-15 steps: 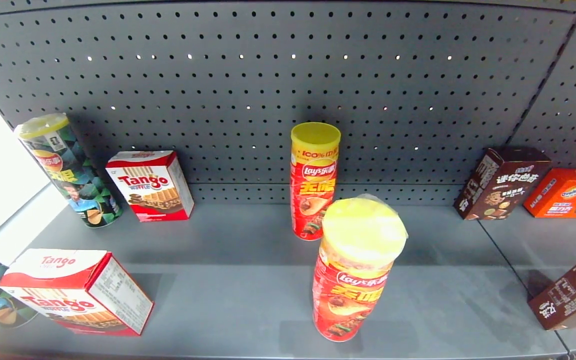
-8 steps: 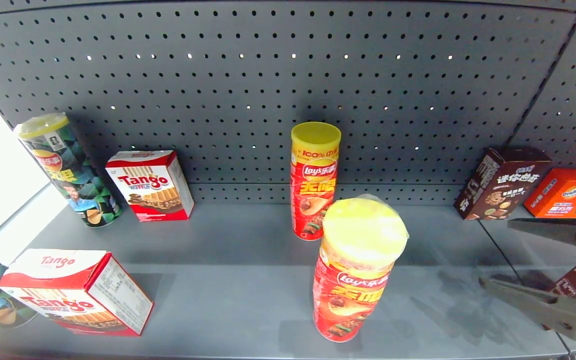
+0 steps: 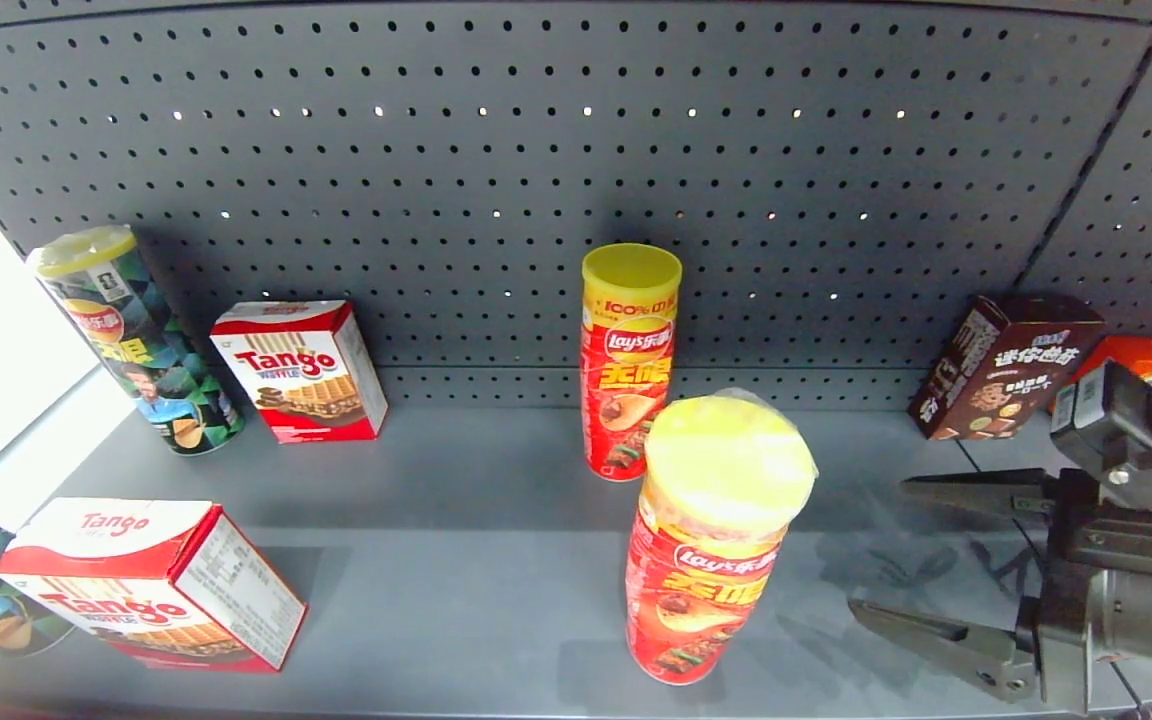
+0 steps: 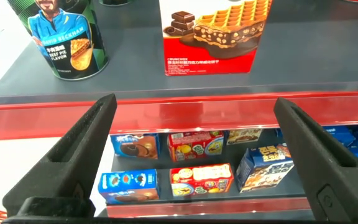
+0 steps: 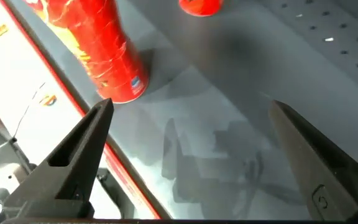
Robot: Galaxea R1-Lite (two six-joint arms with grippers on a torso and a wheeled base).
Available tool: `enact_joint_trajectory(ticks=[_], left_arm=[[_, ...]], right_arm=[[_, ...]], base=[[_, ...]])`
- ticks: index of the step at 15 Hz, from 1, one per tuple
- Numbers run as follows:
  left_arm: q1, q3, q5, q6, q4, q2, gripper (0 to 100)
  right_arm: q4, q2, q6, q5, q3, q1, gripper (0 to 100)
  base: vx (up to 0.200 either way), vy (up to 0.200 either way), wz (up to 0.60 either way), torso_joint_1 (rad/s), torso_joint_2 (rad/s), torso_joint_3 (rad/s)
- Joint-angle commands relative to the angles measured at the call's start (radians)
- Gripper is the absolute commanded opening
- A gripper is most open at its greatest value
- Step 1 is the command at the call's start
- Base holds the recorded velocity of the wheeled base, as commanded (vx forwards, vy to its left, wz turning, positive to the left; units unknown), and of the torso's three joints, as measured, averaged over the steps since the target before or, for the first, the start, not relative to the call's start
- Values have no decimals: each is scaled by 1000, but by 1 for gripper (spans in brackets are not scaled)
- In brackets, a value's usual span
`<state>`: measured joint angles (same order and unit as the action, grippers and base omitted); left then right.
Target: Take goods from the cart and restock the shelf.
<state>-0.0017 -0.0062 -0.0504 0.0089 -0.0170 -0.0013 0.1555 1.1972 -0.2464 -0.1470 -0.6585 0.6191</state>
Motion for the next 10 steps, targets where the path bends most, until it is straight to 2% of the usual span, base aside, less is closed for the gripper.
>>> enact_joint_trajectory(ticks=[1,10], left_arm=[[0,0,-2,0,0,1,100],[0,0,-2,-1,0,1,100]], right_arm=[[-1,38,-11,0,0,13,100],[58,171,-25,3,-61,48,100]], base=[[0,0,0,0,0,0],[0,0,0,0,0,0]])
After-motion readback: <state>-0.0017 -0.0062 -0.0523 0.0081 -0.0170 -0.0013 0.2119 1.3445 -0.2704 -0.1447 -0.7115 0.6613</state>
